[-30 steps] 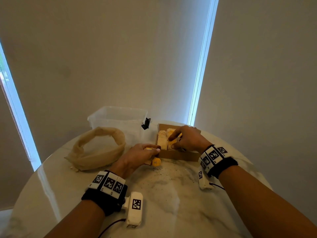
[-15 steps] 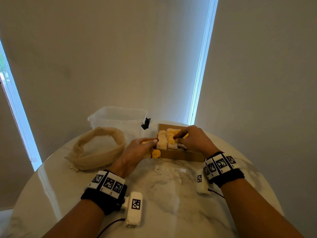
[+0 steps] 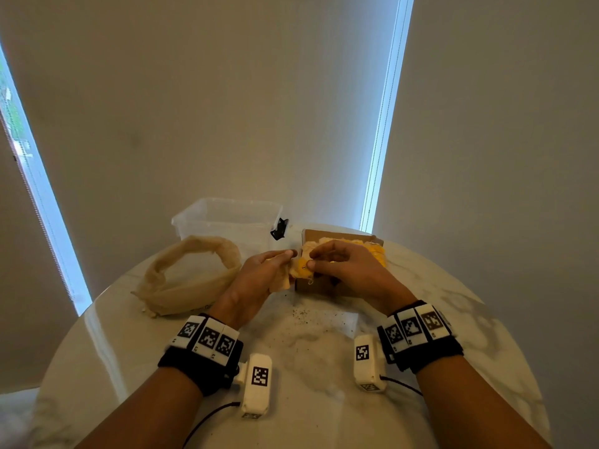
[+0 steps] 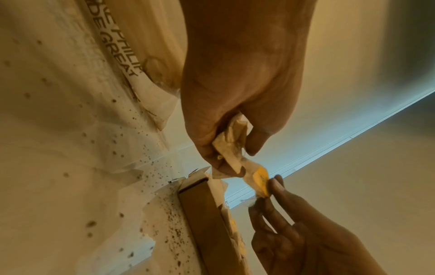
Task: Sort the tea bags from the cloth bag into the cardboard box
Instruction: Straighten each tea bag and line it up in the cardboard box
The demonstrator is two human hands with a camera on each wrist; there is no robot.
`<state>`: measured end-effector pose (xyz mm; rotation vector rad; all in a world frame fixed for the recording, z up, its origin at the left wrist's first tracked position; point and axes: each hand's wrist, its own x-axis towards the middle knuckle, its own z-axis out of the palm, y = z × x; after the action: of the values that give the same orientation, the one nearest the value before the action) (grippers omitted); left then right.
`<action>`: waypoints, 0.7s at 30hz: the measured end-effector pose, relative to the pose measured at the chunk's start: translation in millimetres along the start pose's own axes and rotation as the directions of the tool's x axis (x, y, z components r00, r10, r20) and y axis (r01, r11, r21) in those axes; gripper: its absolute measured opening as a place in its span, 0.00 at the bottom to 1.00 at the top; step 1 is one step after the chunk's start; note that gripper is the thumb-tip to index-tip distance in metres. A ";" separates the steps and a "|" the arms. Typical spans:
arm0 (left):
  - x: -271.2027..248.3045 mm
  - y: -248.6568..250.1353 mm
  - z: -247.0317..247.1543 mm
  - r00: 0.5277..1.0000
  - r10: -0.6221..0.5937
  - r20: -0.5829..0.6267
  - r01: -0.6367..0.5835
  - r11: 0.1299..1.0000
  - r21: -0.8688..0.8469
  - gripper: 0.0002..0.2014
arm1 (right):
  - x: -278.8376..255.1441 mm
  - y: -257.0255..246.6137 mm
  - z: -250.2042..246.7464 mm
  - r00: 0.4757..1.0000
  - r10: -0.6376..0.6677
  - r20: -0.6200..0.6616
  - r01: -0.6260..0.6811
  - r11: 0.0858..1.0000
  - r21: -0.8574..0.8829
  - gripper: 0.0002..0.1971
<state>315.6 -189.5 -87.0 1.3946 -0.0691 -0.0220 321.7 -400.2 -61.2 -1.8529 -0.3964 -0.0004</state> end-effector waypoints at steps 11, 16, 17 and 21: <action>-0.2 3.4 -1.6 0.999 0.047 -0.005 -0.046 0.994 0.104 0.11 | 0.1 2.9 -1.1 0.984 0.173 -0.039 -0.144 0.911 0.385 0.12; -6.2 4.0 -2.0 0.990 -0.020 0.141 -0.017 0.966 0.259 0.20 | -6.2 -0.1 -2.4 0.989 0.117 0.091 -0.140 0.940 0.312 0.16; -6.7 3.7 -2.1 0.989 -0.028 0.146 -0.015 0.958 0.285 0.20 | -6.3 0.2 -3.1 0.990 0.112 0.085 -0.132 0.948 0.288 0.18; -5.1 3.1 -2.8 0.997 -0.012 0.078 -0.012 0.953 0.302 0.18 | -4.1 1.9 -4.7 0.988 0.085 -0.127 -0.051 0.967 0.249 0.20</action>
<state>310.6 -185.9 -84.7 1.7011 -0.1433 -0.0691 319.2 -406.2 -62.3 -1.6102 -0.2252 -0.0303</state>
